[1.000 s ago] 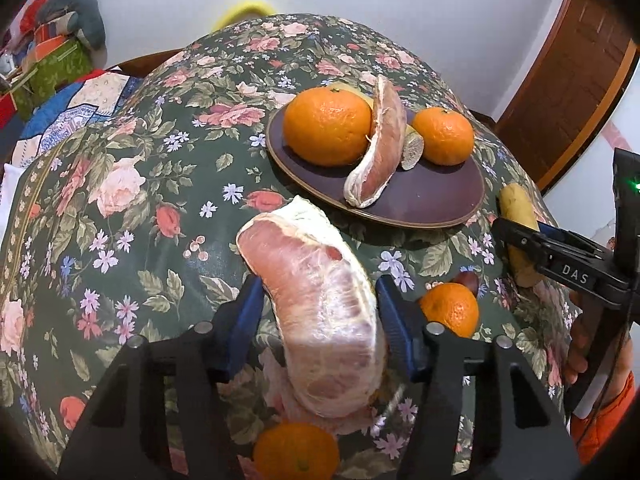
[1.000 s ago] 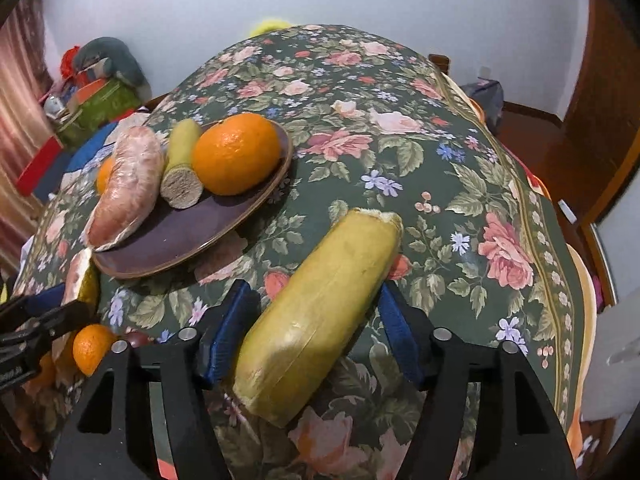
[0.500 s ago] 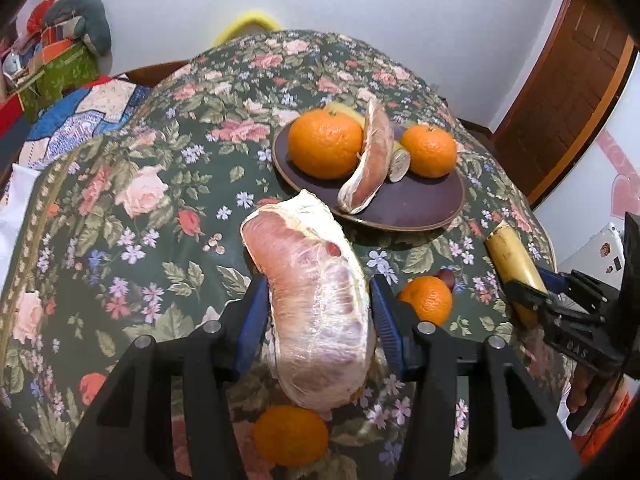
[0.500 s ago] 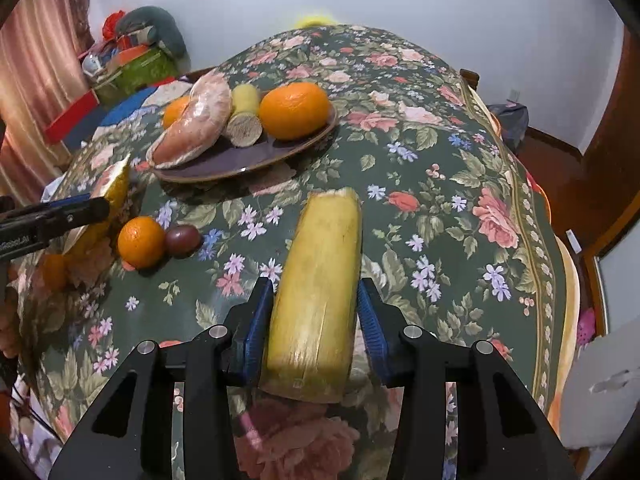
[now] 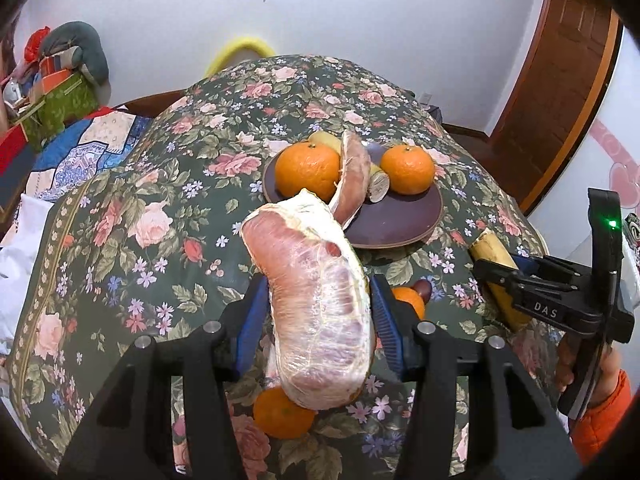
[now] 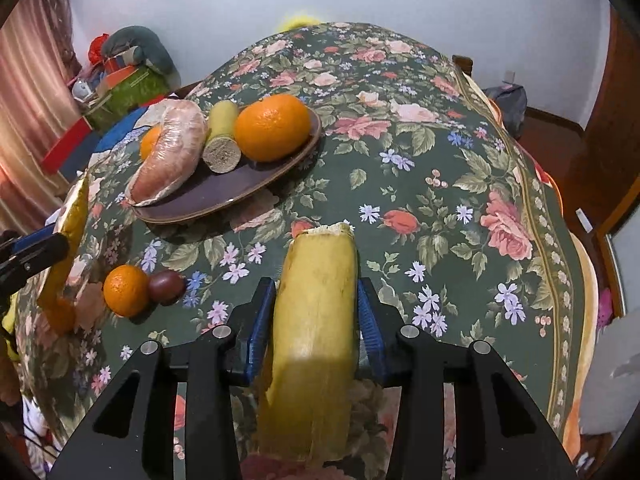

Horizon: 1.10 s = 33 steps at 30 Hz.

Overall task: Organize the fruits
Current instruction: 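Grasp the yellow cylinder with the right tool and lift it upright while the left tool holds the segment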

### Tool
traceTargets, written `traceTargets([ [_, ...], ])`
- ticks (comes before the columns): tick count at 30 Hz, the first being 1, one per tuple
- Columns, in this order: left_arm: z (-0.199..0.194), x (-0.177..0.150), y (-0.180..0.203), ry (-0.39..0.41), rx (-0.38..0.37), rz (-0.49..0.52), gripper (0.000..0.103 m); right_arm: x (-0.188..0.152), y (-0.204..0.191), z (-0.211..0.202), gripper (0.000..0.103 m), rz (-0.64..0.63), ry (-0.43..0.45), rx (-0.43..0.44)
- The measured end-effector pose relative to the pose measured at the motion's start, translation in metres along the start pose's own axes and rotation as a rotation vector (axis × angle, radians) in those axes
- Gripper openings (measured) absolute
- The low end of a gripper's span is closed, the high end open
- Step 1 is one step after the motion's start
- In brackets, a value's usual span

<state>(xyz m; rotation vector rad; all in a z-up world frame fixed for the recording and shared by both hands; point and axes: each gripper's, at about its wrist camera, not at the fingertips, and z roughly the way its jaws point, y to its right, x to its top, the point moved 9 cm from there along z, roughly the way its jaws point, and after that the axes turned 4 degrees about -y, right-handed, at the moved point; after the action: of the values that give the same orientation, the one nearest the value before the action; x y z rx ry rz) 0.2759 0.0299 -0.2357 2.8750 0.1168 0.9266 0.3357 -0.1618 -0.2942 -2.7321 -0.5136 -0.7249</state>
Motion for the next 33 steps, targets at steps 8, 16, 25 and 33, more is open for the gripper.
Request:
traceTargets([
  [8, -0.020, 0.010, 0.007, 0.048, -0.015, 0.003, 0.051, 0.011, -0.004, -0.034, 0.035, 0.000, 0.089, 0.024],
  [16, -0.043, 0.027, 0.013, 0.110, -0.035, -0.004, 0.051, 0.032, -0.012, -0.061, 0.035, -0.015, 0.164, 0.031],
  [25, -0.044, 0.044, 0.016, 0.138, -0.050, 0.001, 0.051, 0.059, -0.026, -0.077, 0.035, -0.036, 0.228, 0.051],
  [33, -0.034, 0.060, 0.013, 0.152, -0.067, -0.003, 0.051, 0.078, -0.037, -0.065, 0.035, -0.076, 0.233, 0.052],
])
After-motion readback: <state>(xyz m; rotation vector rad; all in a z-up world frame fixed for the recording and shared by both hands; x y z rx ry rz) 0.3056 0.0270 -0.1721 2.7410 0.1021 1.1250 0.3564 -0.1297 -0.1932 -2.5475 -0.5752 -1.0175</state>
